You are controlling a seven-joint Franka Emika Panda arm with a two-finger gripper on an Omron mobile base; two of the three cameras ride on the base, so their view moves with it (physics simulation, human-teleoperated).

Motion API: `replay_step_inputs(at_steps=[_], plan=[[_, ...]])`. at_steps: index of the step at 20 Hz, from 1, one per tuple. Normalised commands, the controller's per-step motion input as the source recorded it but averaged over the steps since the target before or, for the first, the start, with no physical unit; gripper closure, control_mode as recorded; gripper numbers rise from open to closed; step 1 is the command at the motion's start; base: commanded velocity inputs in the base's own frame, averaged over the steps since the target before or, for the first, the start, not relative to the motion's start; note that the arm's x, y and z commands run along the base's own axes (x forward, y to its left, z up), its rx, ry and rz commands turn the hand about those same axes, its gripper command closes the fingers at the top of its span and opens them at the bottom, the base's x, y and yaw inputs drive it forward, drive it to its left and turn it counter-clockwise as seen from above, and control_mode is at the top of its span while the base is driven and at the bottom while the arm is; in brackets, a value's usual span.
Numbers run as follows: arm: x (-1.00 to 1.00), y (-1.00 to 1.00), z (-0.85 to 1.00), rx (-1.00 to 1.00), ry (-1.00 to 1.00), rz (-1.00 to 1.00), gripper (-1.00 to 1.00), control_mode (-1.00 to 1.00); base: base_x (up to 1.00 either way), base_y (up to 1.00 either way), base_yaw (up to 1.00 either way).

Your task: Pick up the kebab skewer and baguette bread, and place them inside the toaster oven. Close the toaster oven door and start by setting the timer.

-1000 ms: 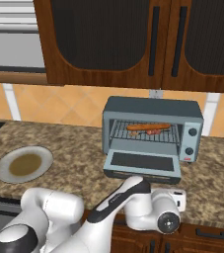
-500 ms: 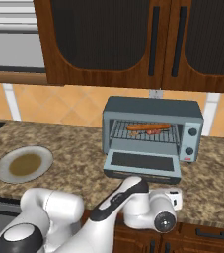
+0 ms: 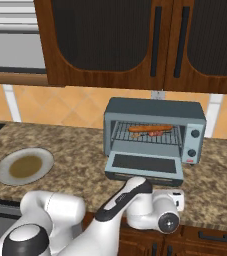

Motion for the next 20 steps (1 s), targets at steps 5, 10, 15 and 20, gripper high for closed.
replay_step_inputs(at_steps=[5, 10, 15, 20], plan=[[0.21, 0.00, -0.01, 0.01, 0.00, 0.00, -1.00, -1.00, 0.00, 0.00, 0.00], [0.06, 0.00, -0.09, 0.01, 0.00, 0.00, -1.00, -1.00, 0.00, 0.00, 0.00], [0.01, 0.00, -0.10, 0.01, 0.00, 0.00, -1.00, -1.00, 0.00, 0.00, 0.00], [0.18, 0.00, 0.00, 0.00, 0.00, 0.00, -1.00, -1.00, 0.00, 0.00, 0.00]])
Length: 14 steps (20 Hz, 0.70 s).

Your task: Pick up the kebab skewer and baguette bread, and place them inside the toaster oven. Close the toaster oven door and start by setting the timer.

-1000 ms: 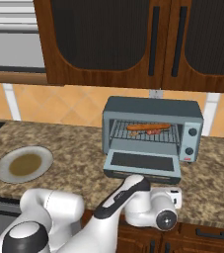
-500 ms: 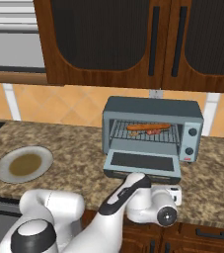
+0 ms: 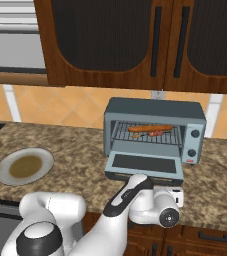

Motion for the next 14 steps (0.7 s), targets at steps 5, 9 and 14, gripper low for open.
replay_step_inputs(at_steps=[5, 9, 14], plan=[[0.17, 0.00, -0.03, 0.00, 0.00, 0.00, -1.00, -1.00, 0.00, 0.00, 0.00], [0.00, 0.00, -0.27, 0.00, 0.00, 0.00, -1.00, -1.00, 0.00, 0.00, 0.00], [0.00, 0.01, -0.24, 0.00, 0.00, 0.00, -1.00, -1.00, 0.00, 0.00, 0.00]])
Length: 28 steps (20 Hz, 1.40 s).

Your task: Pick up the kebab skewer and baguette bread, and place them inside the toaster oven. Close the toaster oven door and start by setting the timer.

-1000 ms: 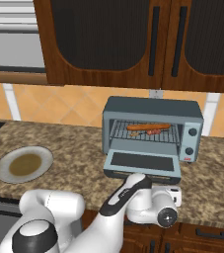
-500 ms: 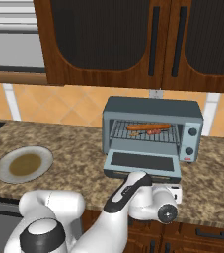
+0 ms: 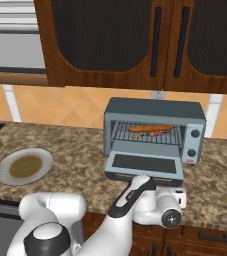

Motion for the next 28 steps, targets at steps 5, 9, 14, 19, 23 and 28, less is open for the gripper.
replay_step_inputs(at_steps=[5, 9, 14, 19, 23, 28], plan=[[0.00, 0.00, -0.20, 0.00, 0.00, 0.00, -1.00, -1.00, 0.00, 0.00, 0.00], [0.03, 0.01, -0.14, 0.00, 0.00, 0.00, -1.00, -1.00, 0.00, 0.00, 0.00], [0.09, 0.02, -0.08, 0.00, 0.01, 0.00, -1.00, -1.00, 0.00, 0.00, 0.00], [0.32, 0.00, 0.01, 0.00, 0.00, 0.00, -1.00, -1.00, 0.00, 0.00, 0.00], [0.41, 0.01, 0.25, 0.00, -0.10, 0.00, -1.00, -1.00, 0.00, 0.00, 0.00], [0.39, 0.13, 0.40, 0.00, -0.13, 0.00, -1.00, -1.00, 0.00, 0.00, 0.00]])
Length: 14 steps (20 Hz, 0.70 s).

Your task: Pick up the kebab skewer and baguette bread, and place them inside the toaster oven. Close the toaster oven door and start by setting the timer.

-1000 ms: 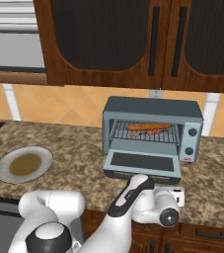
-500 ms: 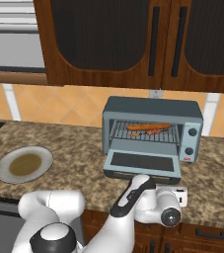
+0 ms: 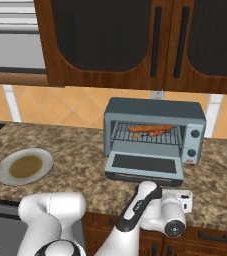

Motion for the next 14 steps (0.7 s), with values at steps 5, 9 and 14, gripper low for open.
replay_step_inputs(at_steps=[5, 9, 14], plan=[[0.47, 0.08, 0.41, 0.00, -0.10, 0.00, -1.00, -1.00, 0.00, 0.00, 0.00], [0.51, 0.06, 0.50, 0.00, -0.10, 0.00, -1.00, -1.00, 0.00, 0.00, 0.00], [0.58, 0.08, 0.54, 0.00, -0.08, 0.00, -1.00, -1.00, 0.00, 0.00, 0.00]])
